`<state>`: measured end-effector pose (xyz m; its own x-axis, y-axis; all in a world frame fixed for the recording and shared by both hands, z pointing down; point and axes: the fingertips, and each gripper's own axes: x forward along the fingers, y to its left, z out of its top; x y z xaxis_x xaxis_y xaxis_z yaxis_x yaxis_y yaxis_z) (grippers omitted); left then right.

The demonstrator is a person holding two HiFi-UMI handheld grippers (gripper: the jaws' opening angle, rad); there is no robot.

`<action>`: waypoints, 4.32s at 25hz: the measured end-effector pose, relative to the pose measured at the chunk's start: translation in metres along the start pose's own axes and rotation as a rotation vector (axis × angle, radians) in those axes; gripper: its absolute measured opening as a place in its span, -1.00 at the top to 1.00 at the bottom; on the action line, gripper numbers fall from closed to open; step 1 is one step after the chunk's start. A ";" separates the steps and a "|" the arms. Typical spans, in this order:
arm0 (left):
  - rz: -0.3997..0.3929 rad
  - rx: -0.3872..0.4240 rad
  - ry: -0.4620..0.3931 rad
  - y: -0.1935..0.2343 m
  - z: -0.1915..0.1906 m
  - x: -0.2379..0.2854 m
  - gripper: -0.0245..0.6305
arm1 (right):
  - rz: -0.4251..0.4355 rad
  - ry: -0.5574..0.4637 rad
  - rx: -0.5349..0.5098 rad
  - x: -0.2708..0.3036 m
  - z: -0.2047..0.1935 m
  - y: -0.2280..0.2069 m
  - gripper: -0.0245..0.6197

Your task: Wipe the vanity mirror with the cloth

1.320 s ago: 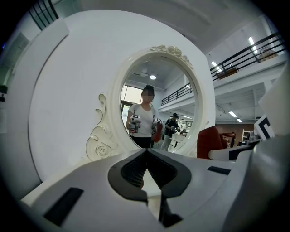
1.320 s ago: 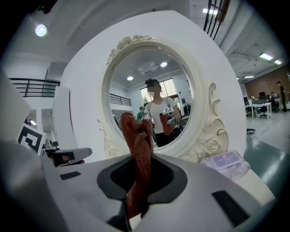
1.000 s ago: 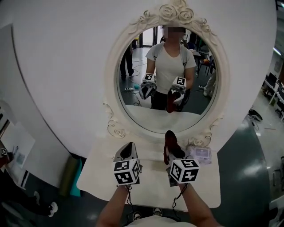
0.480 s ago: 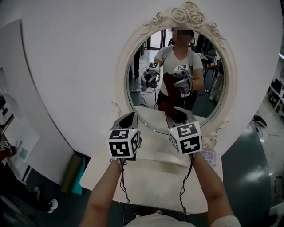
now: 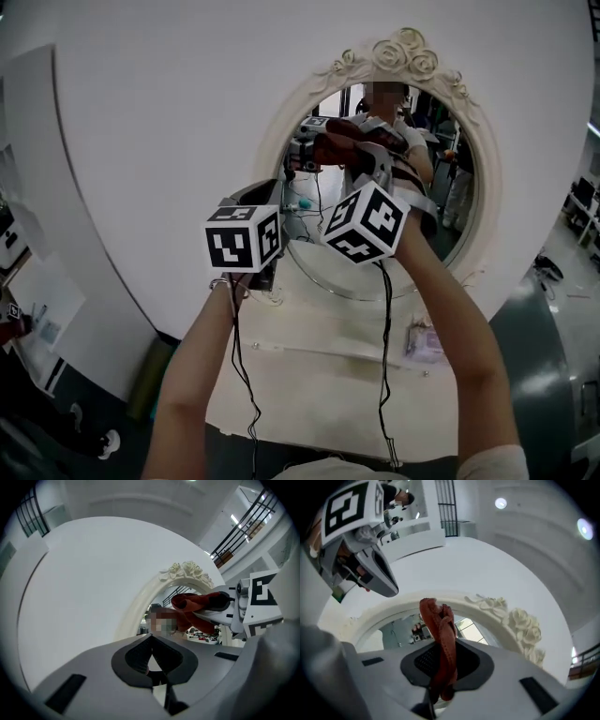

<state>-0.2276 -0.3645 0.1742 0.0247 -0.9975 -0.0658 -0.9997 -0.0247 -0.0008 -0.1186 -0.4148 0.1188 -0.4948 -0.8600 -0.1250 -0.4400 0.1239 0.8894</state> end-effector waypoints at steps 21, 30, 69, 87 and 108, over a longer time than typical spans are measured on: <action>0.061 -0.039 0.038 0.045 -0.022 0.007 0.89 | -0.031 0.067 -0.290 0.046 0.028 0.042 0.73; 0.063 -0.099 0.143 0.050 -0.108 0.001 0.89 | 0.141 0.075 -0.341 0.041 0.006 0.148 0.73; -0.023 -0.072 0.299 -0.014 -0.239 -0.012 0.89 | 0.356 0.161 -0.214 -0.006 -0.098 0.246 0.73; -0.078 0.159 -0.076 -0.081 0.076 0.056 0.89 | -0.138 0.072 -0.278 0.006 -0.016 -0.079 0.73; -0.072 0.134 -0.078 -0.095 0.058 0.064 0.89 | -0.102 0.152 -0.354 0.011 -0.039 -0.068 0.73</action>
<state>-0.1313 -0.4218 0.1126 0.1016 -0.9852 -0.1382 -0.9866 -0.0819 -0.1413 -0.0647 -0.4520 0.0747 -0.3336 -0.9259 -0.1771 -0.1827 -0.1208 0.9757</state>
